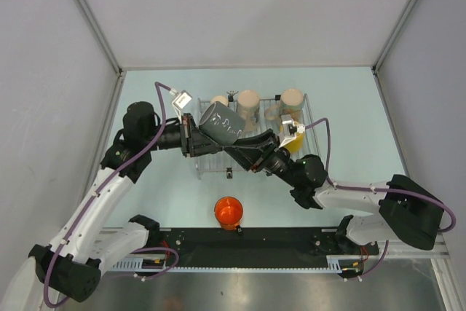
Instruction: Load the cups into the dish rack
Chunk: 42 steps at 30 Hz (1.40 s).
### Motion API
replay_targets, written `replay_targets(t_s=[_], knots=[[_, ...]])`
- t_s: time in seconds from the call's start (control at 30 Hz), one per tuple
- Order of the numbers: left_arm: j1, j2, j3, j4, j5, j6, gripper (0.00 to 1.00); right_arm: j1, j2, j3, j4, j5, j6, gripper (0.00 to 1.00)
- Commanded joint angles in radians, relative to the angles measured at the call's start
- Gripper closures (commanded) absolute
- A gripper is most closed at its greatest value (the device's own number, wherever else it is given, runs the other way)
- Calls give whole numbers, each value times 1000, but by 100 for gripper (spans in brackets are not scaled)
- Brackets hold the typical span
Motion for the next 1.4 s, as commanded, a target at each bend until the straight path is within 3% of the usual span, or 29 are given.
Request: replay_targets(t_s=[0.0, 0.2, 0.37, 0.57, 0.8, 1.0, 1.37], knots=[[29, -19, 73, 193, -147, 30, 99, 43, -37, -35, 45, -133, 20, 57], [29, -1, 98, 141, -206, 112, 99, 21, -143, -104, -49, -96, 17, 44], [16, 69, 134, 36, -311, 267, 99, 38, -368, -137, -369, -35, -32, 42], [-81, 206, 167, -70, -515, 447, 99, 96, -697, -101, -828, 113, -115, 41], [-208, 376, 217, -152, -620, 568, 99, 106, -804, 16, -1188, 245, -160, 40], [-248, 510, 277, -186, -649, 600, 99, 104, -752, 82, -1297, 280, -183, 39], [-294, 665, 309, -182, -654, 606, 99, 73, -766, 82, -1328, 292, -201, 39]])
